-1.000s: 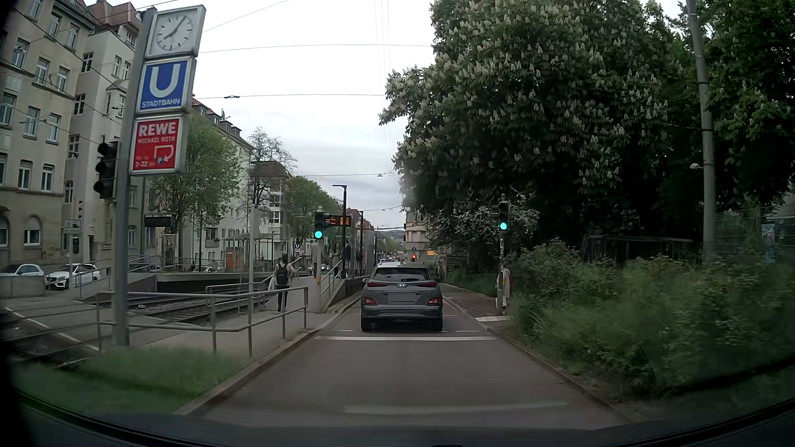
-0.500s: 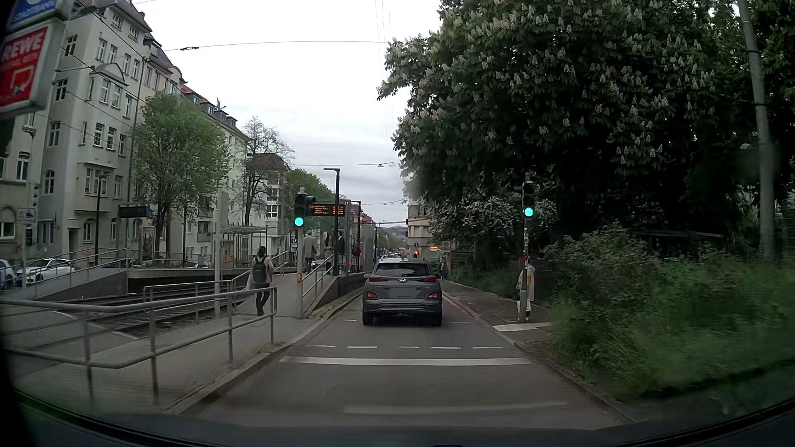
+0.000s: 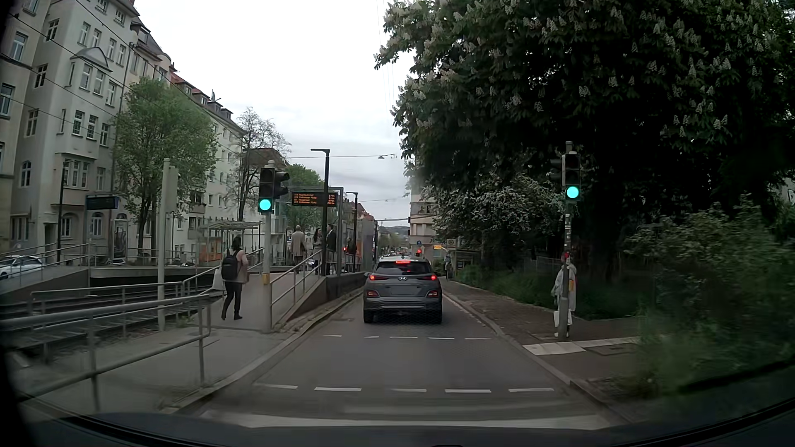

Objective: Follow the waypoints while adhering to traffic rules and regulations

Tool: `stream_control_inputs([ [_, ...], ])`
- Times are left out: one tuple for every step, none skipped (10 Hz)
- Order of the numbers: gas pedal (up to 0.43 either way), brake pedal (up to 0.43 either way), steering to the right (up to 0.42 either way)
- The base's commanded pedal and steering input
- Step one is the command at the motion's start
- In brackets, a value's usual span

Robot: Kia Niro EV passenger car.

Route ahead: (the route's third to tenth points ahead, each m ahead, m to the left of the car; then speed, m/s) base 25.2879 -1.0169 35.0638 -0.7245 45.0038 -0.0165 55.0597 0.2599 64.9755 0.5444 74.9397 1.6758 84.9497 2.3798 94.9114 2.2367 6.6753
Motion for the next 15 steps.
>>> stream_control_inputs([
  [0.079,0.0,-0.006],
  [0.067,0.0,-0.006],
  [0.0,0.0,-0.006],
  [0.0,0.0,-0.006],
  [0.0,0.0,-0.006],
  [0.0,0.012,-0.006],
  [0.0,0.055,-0.006],
  [0.0,0.116,-0.006],
  [0.0,0.152,-0.006],
  [0.0,0.183,-0.006],
  [0.0,0.201,-0.006],
  [0.0,0.226,-0.006],
  [0.0,0.232,-0.006],
  [0.0,0.232,-0.006],
  [0.0,0.244,-0.006],
])
